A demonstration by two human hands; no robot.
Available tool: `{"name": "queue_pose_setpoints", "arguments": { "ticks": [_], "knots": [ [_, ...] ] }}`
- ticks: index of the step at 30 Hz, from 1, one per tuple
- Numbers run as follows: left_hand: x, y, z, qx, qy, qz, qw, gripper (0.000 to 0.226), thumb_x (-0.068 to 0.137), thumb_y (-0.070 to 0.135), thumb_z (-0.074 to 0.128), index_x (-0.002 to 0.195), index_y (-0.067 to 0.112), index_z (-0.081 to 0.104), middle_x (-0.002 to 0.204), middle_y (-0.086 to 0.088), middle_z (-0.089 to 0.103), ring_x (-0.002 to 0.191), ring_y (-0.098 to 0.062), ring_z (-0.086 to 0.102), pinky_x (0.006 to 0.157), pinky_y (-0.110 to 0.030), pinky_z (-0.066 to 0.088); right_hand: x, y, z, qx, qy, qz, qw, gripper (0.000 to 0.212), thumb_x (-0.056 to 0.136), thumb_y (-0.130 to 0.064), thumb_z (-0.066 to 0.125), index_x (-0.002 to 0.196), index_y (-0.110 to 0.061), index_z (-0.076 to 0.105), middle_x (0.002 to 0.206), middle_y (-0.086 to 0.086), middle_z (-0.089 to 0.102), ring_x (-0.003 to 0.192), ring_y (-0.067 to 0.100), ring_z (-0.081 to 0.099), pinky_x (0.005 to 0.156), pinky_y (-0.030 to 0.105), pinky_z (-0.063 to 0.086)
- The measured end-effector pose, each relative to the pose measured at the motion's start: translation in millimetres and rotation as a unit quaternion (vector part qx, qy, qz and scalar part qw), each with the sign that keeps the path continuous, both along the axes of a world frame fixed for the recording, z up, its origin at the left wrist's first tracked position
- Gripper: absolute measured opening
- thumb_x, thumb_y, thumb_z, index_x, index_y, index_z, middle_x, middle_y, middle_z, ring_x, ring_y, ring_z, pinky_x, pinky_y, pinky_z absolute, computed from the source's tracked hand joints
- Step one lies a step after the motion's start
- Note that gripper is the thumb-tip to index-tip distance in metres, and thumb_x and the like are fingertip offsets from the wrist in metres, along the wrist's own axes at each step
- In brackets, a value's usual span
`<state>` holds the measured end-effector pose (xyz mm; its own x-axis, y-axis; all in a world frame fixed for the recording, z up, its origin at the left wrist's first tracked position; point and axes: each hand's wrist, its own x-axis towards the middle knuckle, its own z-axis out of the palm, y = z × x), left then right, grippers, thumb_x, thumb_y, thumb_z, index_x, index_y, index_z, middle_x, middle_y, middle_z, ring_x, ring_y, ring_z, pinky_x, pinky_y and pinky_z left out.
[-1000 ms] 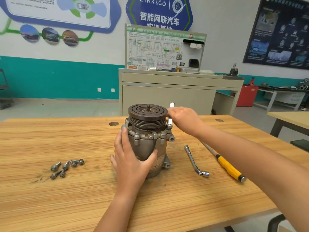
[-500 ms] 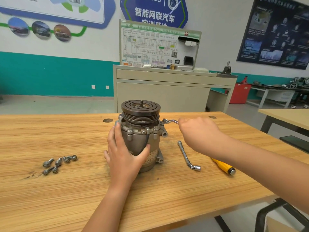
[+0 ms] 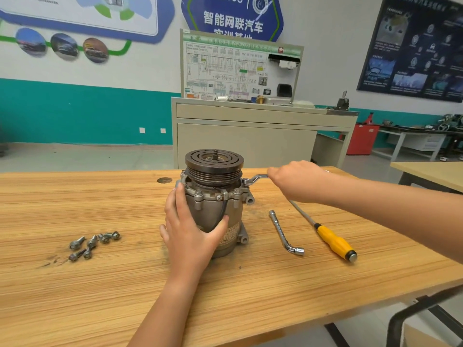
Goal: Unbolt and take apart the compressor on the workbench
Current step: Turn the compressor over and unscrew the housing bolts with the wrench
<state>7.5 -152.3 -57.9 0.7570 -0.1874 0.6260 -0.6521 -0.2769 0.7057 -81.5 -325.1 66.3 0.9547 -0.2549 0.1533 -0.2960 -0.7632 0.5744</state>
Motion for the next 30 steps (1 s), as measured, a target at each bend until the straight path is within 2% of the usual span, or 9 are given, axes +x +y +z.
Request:
{"name": "queue_pose_setpoints", "arguments": {
  "ticks": [3, 5, 7, 9, 12, 17, 20, 23, 30],
  "knots": [
    [-0.2, 0.9, 0.4, -0.003, -0.001, 0.000, 1.000, 0.107, 0.065, 0.042, 0.079, 0.150, 0.020, 0.017, 0.150, -0.003, 0.025, 0.137, -0.020, 0.027, 0.107, -0.061, 0.023, 35.6, -15.5, -4.0, 0.009, -0.040, 0.064, 0.997, 0.027, 0.090, 0.002, 0.042, 0.115, -0.008, 0.047, 0.093, 0.005, 0.058, 0.087, 0.022, 0.055, 0.077, 0.032, 0.046],
    [0.4, 0.7, 1.0, -0.003, -0.001, 0.002, 1.000, 0.107, 0.065, 0.042, 0.080, 0.149, 0.020, 0.018, 0.150, -0.003, 0.026, 0.137, -0.019, 0.027, 0.107, -0.060, 0.023, 58.7, -19.8, -8.0, -0.001, -0.078, 0.145, 0.986, 0.033, 0.092, 0.001, 0.042, 0.123, -0.009, 0.048, 0.122, 0.007, 0.058, 0.115, 0.022, 0.049, 0.105, 0.030, 0.030],
    [1.5, 0.7, 0.3, -0.005, -0.002, 0.002, 1.000, 0.107, 0.064, 0.041, 0.080, 0.149, 0.019, 0.020, 0.149, -0.003, 0.027, 0.136, -0.019, 0.028, 0.107, -0.058, 0.024, 69.7, -22.3, -10.6, 0.015, -0.105, 0.192, 0.976, 0.037, 0.094, -0.003, 0.042, 0.130, -0.010, 0.048, 0.132, 0.005, 0.053, 0.126, 0.020, 0.043, 0.108, 0.026, 0.020],
    [2.7, 1.1, 0.1, -0.007, -0.007, -0.001, 1.000, 0.107, 0.063, 0.041, 0.080, 0.149, 0.019, 0.020, 0.149, -0.004, 0.028, 0.136, -0.019, 0.028, 0.106, -0.055, 0.024, 65.5, -27.2, -13.0, 0.035, -0.137, 0.190, 0.972, 0.033, 0.095, -0.005, 0.041, 0.126, -0.009, 0.052, 0.127, 0.007, 0.057, 0.120, 0.022, 0.048, 0.102, 0.027, 0.030],
    [4.8, 0.8, -1.1, -0.009, -0.010, -0.002, 1.000, 0.107, 0.064, 0.041, 0.080, 0.149, 0.020, 0.020, 0.149, -0.004, 0.028, 0.136, -0.020, 0.029, 0.105, -0.050, 0.026, 38.2, -27.8, -12.4, 0.129, -0.260, 0.130, 0.948, 0.028, 0.098, -0.011, 0.038, 0.121, -0.005, 0.052, 0.108, 0.013, 0.063, 0.100, 0.030, 0.055, 0.075, 0.036, 0.042],
    [4.3, 0.5, -2.4, -0.004, -0.007, -0.004, 1.000, 0.107, 0.064, 0.043, 0.079, 0.149, 0.022, 0.017, 0.149, -0.003, 0.027, 0.136, -0.020, 0.029, 0.106, -0.053, 0.026, -13.5, 0.8, 2.0, 0.214, -0.339, 0.090, 0.912, 0.028, 0.099, -0.022, 0.033, 0.121, -0.009, 0.046, 0.059, -0.001, 0.047, 0.055, 0.025, 0.049, 0.049, 0.031, 0.025],
    [4.1, 0.5, -1.3, -0.007, -0.005, -0.006, 1.000, 0.107, 0.064, 0.044, 0.078, 0.149, 0.023, 0.017, 0.149, -0.003, 0.026, 0.136, -0.020, 0.029, 0.107, -0.055, 0.026, -33.8, 23.5, 7.2, 0.161, -0.269, 0.027, 0.949, 0.021, 0.099, -0.024, 0.032, 0.112, -0.014, 0.046, 0.057, -0.006, 0.037, 0.049, 0.011, 0.035, 0.043, 0.027, 0.019],
    [3.9, 0.9, -1.6, -0.005, -0.001, -0.007, 1.000, 0.107, 0.064, 0.046, 0.077, 0.149, 0.024, 0.015, 0.150, -0.002, 0.025, 0.137, -0.018, 0.027, 0.107, -0.055, 0.025, -35.6, 49.8, 6.6, 0.104, -0.149, -0.027, 0.983, 0.017, 0.096, -0.013, 0.036, 0.110, -0.015, 0.045, 0.060, -0.004, 0.035, 0.050, 0.011, 0.031, 0.042, 0.028, 0.019],
    [4.0, 1.7, -1.7, -0.002, -0.004, -0.006, 1.000, 0.107, 0.064, 0.047, 0.075, 0.150, 0.023, 0.015, 0.150, -0.003, 0.025, 0.136, -0.019, 0.027, 0.106, -0.056, 0.026, -24.2, 73.1, 11.9, -0.001, 0.005, -0.052, 0.999, 0.038, 0.089, 0.002, 0.044, 0.127, -0.004, 0.041, 0.062, -0.002, 0.030, 0.052, 0.017, 0.034, 0.039, 0.025, 0.022]
  ]
}}
